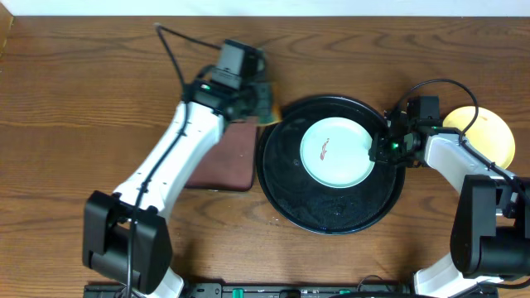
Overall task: Clean dirty plates on tray and stack at the side
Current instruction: 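Carry the sponge onto the pale green plate with the left gripper, then scrub the pale green plate with the sponge while right gripper holds rim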
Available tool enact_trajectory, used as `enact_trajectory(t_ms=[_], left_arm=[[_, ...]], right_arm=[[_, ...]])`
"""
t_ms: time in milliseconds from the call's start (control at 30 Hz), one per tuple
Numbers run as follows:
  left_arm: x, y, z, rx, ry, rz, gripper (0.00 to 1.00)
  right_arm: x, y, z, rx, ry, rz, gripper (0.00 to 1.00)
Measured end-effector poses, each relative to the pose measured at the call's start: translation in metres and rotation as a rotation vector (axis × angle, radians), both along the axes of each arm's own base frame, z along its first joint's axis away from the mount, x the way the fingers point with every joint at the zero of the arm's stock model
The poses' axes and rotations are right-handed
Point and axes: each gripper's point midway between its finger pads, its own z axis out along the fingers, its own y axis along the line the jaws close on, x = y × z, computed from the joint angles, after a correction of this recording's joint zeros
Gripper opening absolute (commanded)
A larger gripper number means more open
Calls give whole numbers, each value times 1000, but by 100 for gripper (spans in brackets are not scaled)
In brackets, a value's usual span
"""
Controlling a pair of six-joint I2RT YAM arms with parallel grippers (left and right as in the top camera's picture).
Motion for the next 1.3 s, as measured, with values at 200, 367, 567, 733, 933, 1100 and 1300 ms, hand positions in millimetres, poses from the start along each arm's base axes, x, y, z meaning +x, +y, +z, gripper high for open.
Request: enact_trajectory(t_ms=[200,367,567,733,933,1100,1300], left_arm=[[-4,-77,0,-142,-33,-84,7],[-23,-126,-51,-171,76,-143,7],[-56,-162,-110,-172,233,-182,7],[-66,-166,-133,-154,285,-194,7],[-61,-140,-147,25,234,-225,8],[-50,-106,-150,249,149,-236,7],[-46,-94,-149,360,99,-252,7]], right_arm=[[0,0,0,1,2,1,1],[0,0,0,1,2,1,1],[0,1,0,0,2,2,1],[0,1,0,0,2,2,1],[-1,1,0,0,2,2,1],[-1,1,0,0,2,2,1],[-1,2,0,1,2,6,1]])
